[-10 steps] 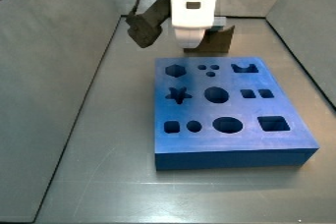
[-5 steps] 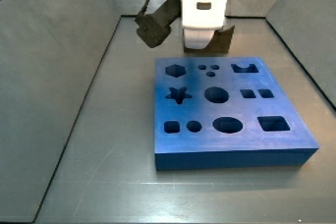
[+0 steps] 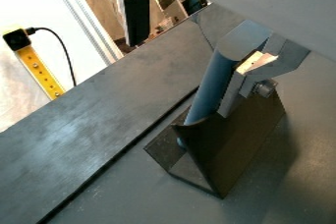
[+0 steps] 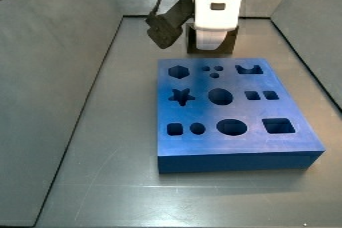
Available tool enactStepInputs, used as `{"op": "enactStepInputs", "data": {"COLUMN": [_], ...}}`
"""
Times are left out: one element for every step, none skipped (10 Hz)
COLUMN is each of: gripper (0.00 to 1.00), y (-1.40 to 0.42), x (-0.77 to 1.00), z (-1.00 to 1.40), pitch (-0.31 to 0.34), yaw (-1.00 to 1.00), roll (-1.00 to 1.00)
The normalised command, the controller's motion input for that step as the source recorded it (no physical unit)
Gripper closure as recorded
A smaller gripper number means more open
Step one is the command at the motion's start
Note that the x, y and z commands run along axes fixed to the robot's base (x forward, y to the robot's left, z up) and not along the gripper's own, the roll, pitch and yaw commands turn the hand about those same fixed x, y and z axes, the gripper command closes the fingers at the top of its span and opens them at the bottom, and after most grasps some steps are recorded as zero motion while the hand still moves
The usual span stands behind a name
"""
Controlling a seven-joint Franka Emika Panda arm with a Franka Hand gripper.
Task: Pick up the square-circle object. Move up. Place the square-circle object on the fixture. Regrasp the square-circle object. Rotate the square-circle object. Move to above the board. Insert the square-circle object.
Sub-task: Regrasp the square-circle object.
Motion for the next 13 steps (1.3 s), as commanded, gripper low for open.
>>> {"op": "enactStepInputs", "data": {"gripper": [0.00,0.00,0.00,0.00,0.00,0.00,0.00,0.00,0.00,0.00,0.00,0.00,0.00], "y": [-0.04,-0.04,-0.04,-0.03,-0.03,-0.03,-0.03,-0.03,-0.04,-0.04,-0.04,-0.04,-0.04], "x": [0.55,0.50,0.47,0.42,0.41,0.38,0.36,0.32,0.29,0.26,0.25,0.23,0.22], "z": [-0.04,-0.04,-0.04,-0.04,-0.04,-0.04,-0.03,-0.04,-0.04,-0.04,-0.04,-0.05,-0.05], "pitch": [0.094,0.094,0.094,0.101,0.103,0.107,0.110,0.116,0.119,0.120,0.121,0.122,0.123], "yaw": [0.08,0.07,0.07,0.07,0.06,0.06,0.06,0.06,0.07,0.07,0.08,0.08,0.08], "roll": [0.15,0.15,0.15,0.15,0.15,0.15,0.15,0.15,0.16,0.16,0.16,0.17,0.17]}}
